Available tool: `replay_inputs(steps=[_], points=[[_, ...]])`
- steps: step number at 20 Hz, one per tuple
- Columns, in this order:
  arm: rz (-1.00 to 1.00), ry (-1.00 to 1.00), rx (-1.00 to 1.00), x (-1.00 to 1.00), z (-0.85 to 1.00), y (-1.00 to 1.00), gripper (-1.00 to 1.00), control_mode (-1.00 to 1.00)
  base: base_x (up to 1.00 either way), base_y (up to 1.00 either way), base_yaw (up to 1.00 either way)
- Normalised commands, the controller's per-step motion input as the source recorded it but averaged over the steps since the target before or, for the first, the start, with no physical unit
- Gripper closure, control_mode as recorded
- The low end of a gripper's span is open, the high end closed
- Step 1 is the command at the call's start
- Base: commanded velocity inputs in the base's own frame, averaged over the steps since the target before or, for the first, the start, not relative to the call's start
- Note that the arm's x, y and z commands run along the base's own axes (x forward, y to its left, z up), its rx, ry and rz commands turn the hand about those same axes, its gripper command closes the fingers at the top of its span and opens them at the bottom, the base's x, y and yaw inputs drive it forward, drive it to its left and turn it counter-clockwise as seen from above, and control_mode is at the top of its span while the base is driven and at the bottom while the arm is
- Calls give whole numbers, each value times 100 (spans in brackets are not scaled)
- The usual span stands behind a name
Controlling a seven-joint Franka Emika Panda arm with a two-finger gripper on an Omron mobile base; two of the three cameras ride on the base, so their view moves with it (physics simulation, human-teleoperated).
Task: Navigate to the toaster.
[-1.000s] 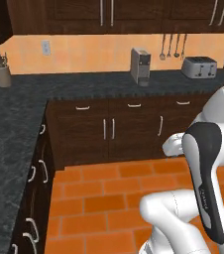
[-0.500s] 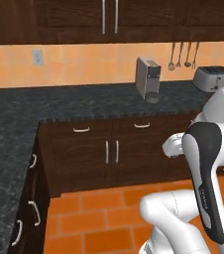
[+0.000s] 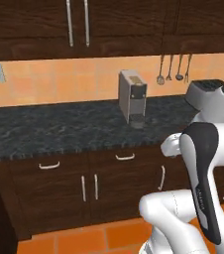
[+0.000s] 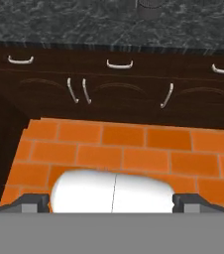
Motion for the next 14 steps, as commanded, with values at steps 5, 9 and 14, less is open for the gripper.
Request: replay_inputs(steps=[5,9,14], points=[[0,0,0,0,0,0,-100,100,100,-100,-12],[0,0,0,0,0,0,-100,100,88,-100,-7],[0,0,0,0,0,0,-100,100,46,-98,0]])
